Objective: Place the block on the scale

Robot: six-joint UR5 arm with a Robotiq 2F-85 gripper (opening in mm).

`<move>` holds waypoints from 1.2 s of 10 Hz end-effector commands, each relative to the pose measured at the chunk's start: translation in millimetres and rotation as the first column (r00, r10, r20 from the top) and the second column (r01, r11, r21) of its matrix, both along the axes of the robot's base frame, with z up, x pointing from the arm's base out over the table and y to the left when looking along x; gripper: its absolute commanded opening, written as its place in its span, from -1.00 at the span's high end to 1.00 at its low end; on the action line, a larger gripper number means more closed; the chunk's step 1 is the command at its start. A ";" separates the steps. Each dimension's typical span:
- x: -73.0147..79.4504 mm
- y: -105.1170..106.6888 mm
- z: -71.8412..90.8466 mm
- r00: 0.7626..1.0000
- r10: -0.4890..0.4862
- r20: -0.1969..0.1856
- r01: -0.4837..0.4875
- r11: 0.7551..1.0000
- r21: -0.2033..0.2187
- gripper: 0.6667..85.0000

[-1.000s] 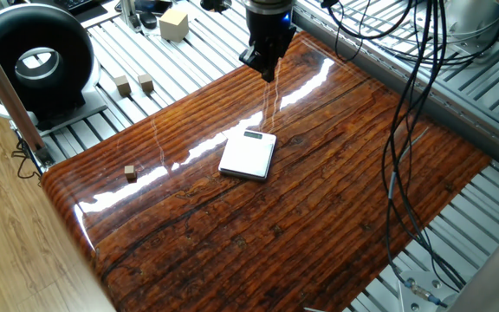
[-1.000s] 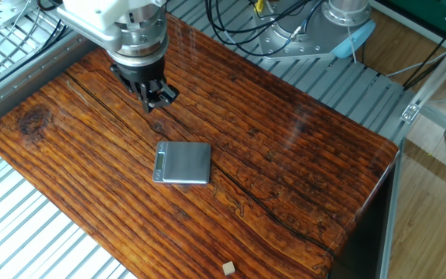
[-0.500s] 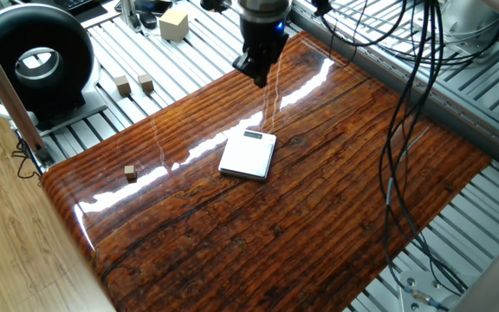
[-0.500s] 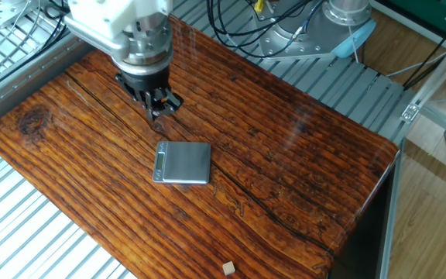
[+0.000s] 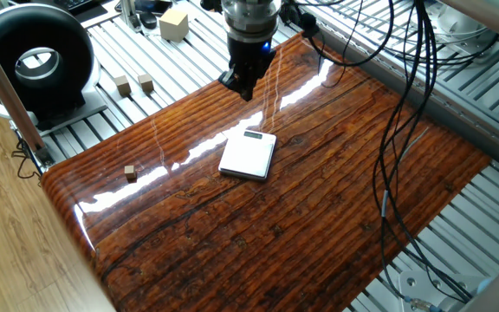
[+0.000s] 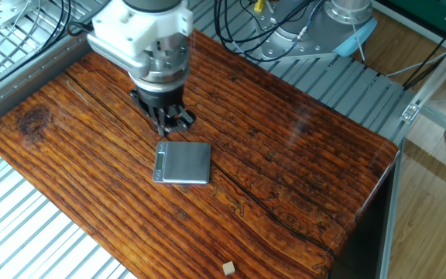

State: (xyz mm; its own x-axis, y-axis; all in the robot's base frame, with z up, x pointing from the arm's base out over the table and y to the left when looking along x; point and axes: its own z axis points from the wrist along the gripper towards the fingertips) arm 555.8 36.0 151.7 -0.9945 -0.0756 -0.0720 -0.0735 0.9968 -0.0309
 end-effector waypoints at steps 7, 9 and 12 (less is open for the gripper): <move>-9.8 -3.4 -4.2 0.998 0.042 -0.036 -0.043 0.999 -0.018 0.99; -7.0 15.7 -4.2 0.997 0.068 -0.022 -0.066 0.996 0.054 0.99; -5.9 4.5 -4.3 0.995 0.094 -0.021 -0.094 0.996 0.009 0.99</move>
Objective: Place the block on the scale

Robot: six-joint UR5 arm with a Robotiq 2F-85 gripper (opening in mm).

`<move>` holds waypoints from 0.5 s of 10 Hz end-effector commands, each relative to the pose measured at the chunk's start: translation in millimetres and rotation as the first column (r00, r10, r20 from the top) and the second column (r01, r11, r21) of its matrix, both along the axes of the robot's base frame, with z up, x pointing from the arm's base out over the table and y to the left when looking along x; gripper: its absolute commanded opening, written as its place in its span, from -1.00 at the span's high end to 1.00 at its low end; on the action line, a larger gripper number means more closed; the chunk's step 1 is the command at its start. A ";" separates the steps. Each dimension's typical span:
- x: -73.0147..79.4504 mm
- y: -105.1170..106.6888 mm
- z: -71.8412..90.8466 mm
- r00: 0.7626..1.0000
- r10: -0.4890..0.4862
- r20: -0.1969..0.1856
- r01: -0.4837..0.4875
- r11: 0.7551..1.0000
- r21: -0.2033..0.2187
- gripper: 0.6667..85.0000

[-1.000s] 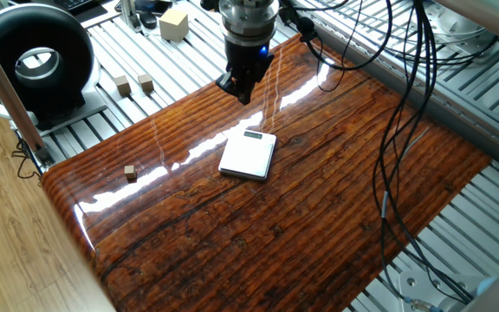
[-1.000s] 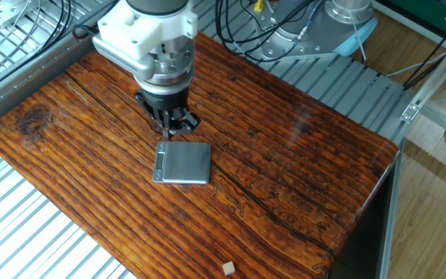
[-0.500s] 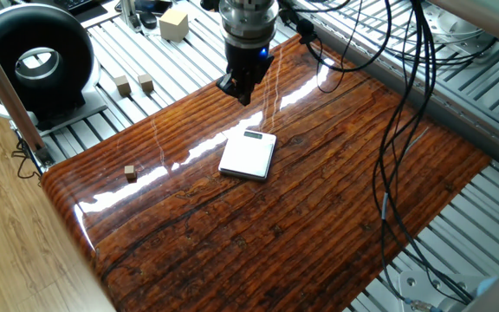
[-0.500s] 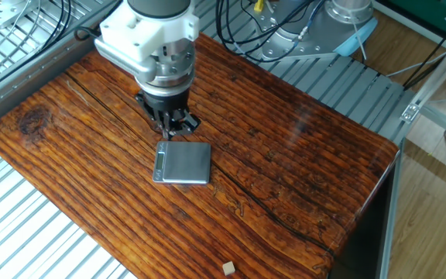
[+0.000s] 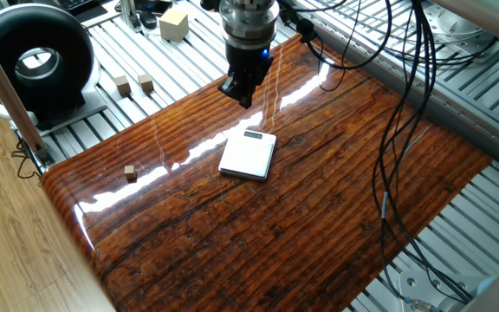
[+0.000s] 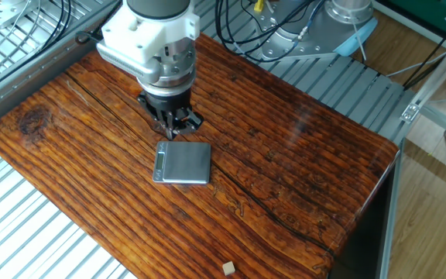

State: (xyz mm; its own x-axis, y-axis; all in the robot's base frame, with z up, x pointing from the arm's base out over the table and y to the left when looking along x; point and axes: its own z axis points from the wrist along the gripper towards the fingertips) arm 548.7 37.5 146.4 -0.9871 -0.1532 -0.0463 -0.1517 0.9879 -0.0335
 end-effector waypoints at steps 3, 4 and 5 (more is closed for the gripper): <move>30.4 52.8 -9.0 1.000 0.018 0.010 -0.019 0.995 0.099 0.79; 46.2 78.0 -16.6 1.000 0.000 0.003 -0.001 0.991 0.135 0.72; 62.8 104.3 -26.0 1.000 -0.023 0.004 0.022 0.987 0.159 0.64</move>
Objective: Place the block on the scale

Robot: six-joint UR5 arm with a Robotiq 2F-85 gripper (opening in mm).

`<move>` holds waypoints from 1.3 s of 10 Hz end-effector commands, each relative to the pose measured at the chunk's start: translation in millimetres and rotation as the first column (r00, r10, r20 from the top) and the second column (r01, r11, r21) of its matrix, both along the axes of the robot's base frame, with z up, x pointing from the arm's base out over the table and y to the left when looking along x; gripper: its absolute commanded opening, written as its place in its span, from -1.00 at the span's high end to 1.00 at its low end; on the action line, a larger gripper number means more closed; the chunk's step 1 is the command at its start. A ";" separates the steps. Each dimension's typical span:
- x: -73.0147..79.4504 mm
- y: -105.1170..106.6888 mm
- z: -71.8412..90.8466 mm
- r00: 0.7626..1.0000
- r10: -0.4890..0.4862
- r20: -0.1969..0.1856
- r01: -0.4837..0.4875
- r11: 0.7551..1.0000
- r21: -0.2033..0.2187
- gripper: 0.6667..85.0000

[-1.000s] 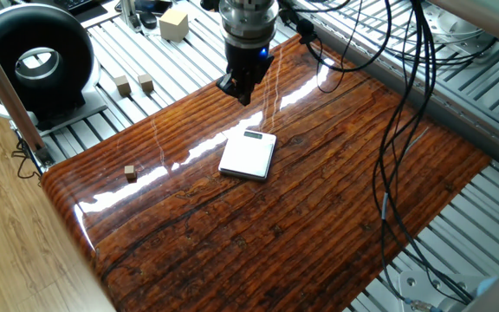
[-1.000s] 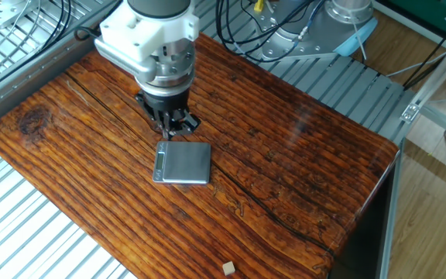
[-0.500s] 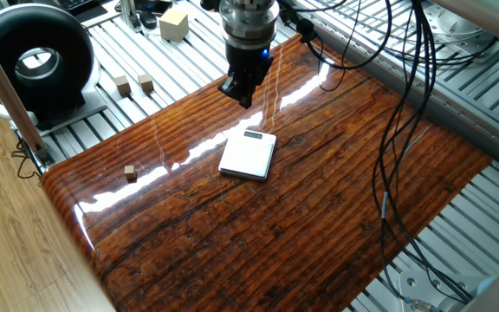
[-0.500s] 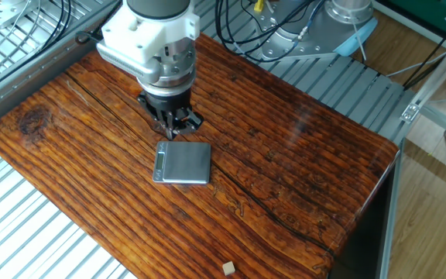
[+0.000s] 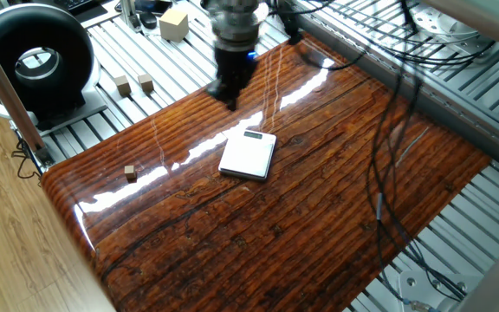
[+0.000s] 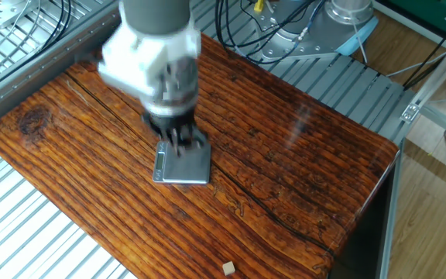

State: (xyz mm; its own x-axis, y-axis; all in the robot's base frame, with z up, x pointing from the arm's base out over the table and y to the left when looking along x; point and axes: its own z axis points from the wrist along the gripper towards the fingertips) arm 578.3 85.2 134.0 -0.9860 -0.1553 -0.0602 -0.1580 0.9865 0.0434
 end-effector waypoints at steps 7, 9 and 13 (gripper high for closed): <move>58.5 151.8 -78.3 0.995 -0.090 0.041 0.084 0.988 0.130 -0.34; 47.7 162.2 -85.6 0.981 -0.196 0.009 0.193 0.971 0.140 -0.33; 69.4 172.7 -88.6 0.924 -0.381 0.026 0.368 0.905 0.214 -0.33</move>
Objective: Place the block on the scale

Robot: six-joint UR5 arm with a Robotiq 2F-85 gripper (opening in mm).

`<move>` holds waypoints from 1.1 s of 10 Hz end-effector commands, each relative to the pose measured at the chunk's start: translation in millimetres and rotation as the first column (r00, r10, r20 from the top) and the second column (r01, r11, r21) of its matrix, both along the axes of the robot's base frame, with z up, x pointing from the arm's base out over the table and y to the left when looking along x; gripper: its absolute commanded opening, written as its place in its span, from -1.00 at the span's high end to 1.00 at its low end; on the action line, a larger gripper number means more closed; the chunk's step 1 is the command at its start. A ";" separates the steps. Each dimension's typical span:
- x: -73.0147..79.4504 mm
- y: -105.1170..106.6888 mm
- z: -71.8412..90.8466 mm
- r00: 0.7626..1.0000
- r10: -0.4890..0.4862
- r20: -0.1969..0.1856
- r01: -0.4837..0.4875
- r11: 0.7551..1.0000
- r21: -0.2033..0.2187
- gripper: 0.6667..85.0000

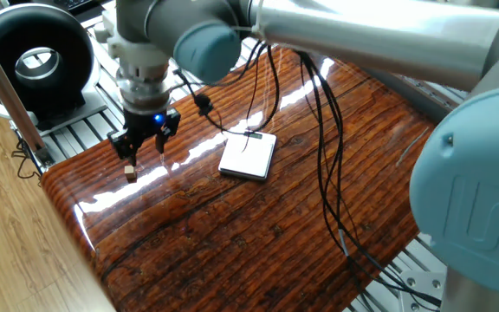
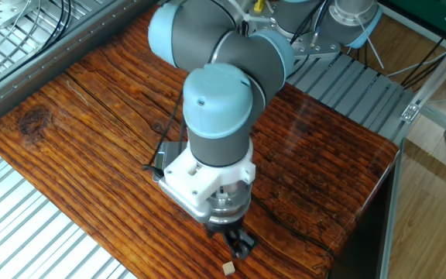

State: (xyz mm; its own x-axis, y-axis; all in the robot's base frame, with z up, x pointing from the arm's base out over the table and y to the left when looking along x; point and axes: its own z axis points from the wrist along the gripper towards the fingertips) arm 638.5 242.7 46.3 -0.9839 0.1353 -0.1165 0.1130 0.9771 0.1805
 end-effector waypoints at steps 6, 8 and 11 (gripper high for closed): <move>29.0 3.9 -11.5 0.985 -0.169 0.019 0.168 0.983 0.075 -0.26; 30.4 10.3 -13.6 0.985 -0.171 0.014 0.169 0.981 0.099 -0.26; 28.1 12.6 -21.5 0.986 -0.170 0.004 0.169 0.982 0.079 -0.24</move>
State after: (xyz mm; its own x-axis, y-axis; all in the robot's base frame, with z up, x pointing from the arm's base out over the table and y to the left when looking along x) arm 666.3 253.1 29.7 -0.9470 0.2974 -0.1218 0.2592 0.9309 0.2574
